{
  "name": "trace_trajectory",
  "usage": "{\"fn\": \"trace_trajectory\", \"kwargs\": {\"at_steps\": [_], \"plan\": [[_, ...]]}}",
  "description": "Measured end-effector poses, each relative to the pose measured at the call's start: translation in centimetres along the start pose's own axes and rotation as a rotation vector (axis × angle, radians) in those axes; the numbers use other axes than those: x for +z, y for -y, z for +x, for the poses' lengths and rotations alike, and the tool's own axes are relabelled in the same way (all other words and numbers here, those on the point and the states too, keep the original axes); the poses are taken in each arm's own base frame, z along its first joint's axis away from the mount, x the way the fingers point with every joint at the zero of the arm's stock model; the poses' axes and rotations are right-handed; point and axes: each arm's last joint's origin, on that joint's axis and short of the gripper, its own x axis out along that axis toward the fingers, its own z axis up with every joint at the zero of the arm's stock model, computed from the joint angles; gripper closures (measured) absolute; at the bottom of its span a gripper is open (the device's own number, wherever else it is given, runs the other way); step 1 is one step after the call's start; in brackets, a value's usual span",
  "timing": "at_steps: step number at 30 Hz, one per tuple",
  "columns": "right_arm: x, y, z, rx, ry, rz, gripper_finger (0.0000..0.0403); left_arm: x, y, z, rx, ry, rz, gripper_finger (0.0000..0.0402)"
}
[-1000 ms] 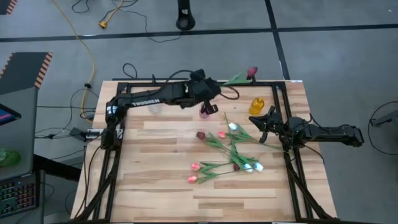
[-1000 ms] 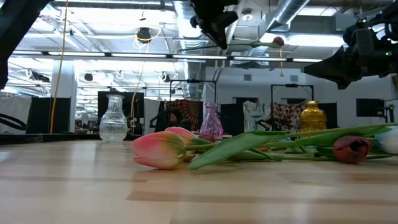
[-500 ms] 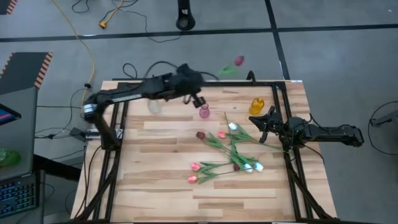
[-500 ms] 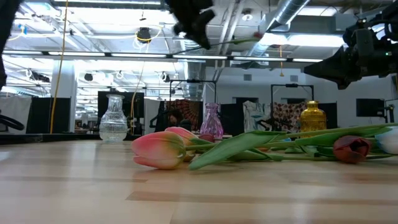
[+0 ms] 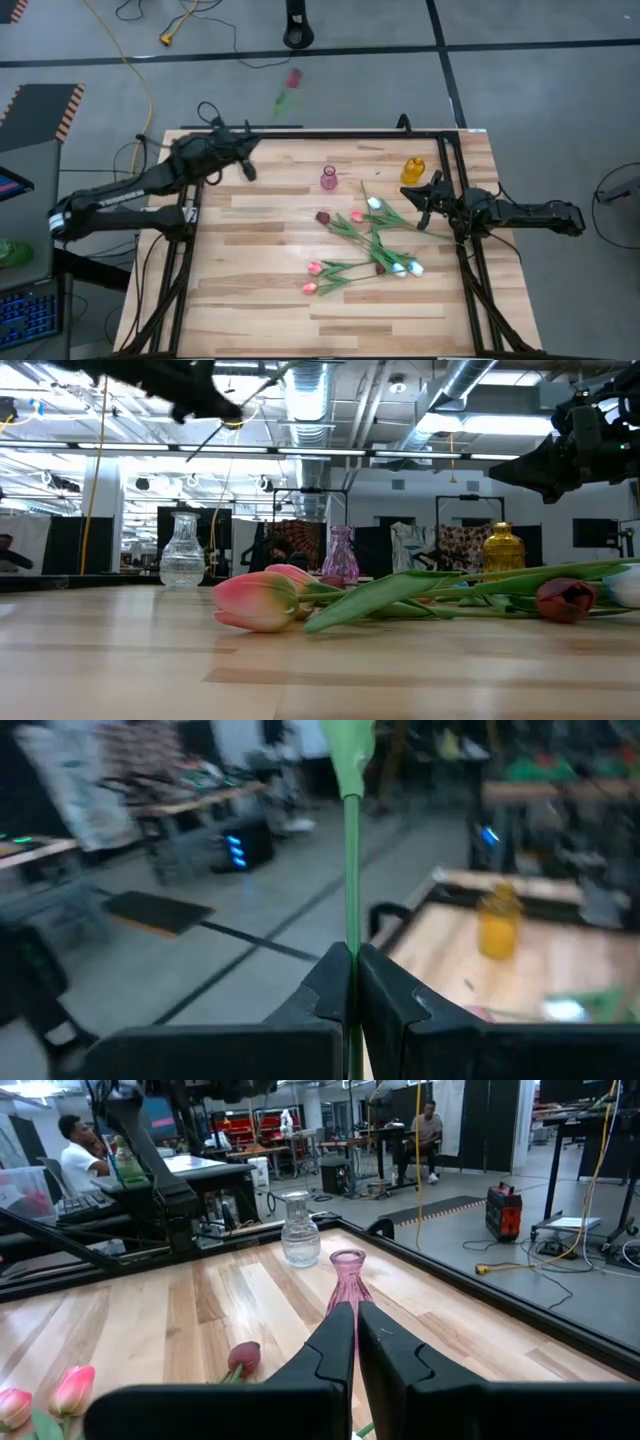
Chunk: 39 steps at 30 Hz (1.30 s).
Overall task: Sort flowers into vase by color
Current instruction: Put the bottom red flower into the transparent vase
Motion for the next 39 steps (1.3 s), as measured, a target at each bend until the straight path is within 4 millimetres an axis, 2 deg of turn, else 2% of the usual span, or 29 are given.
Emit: {"fn": "trace_trajectory", "kwargs": {"at_steps": [5,22,28,33,39], "plan": [[0.0,0.0,0.0,0.000,-0.001,0.000,0.0356,-2.1,-0.9,-1.5,0.058,0.069,-0.047,0.0401],[0.0,0.0,0.0,0.001,0.003,0.003,0.0356,-6.4,-2.5,-1.8,0.212,0.257,-0.032,0.0401],[1.0,-0.1,-0.1,0.015,0.106,0.094,0.0356,-8.2,-2.7,-2.4,0.158,0.326,-0.057,0.0401],[1.7,-0.2,0.0,0.026,0.172,0.111,0.0356,-9.0,-2.6,-2.6,0.109,0.323,-0.047,0.0401],[2.4,-0.6,0.5,0.066,0.225,0.128,0.0356,-8.9,-2.6,-2.6,0.109,0.339,-0.042,0.0401]]}}
